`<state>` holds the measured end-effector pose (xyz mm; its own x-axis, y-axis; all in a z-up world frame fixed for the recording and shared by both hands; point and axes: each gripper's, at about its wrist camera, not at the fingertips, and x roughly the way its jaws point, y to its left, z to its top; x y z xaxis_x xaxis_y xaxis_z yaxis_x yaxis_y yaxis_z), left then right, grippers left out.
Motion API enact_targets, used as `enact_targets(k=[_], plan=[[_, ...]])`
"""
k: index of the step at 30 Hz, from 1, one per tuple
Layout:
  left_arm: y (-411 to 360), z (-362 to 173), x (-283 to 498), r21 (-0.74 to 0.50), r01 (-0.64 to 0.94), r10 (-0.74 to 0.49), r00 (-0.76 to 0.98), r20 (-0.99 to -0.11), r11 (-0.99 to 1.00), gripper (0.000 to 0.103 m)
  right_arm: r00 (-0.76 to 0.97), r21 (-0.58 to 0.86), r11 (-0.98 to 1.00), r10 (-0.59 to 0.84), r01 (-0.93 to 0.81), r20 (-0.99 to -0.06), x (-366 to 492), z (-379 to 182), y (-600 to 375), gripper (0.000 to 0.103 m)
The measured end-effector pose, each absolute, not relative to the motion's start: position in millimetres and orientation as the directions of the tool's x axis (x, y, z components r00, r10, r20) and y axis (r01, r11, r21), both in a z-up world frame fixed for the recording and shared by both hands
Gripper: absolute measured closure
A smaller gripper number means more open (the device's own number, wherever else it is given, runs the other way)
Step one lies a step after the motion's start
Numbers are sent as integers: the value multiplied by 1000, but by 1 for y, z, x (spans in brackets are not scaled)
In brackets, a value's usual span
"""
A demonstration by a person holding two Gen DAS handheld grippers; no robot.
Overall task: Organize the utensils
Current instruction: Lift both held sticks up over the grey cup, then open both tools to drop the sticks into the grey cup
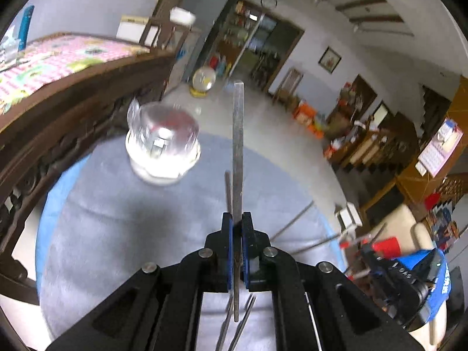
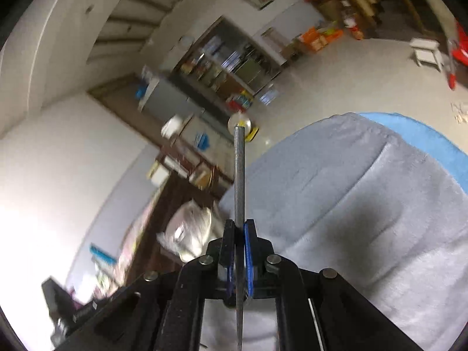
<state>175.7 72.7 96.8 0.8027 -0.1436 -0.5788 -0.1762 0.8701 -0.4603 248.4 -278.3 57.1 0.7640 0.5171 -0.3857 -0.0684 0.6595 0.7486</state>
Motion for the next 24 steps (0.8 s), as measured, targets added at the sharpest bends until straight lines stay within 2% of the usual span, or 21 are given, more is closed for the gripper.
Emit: enact_targets(k=[9,24], plan=[[68,90,204,-477,-180,-114,844,-524,860,97,817,751,660,443,-17,-370,283,48,-264,96],[55,54,226,-398,-198,-68,823,-563,896,97,787,630,770,451,-104,-422,299,20,-214,96]])
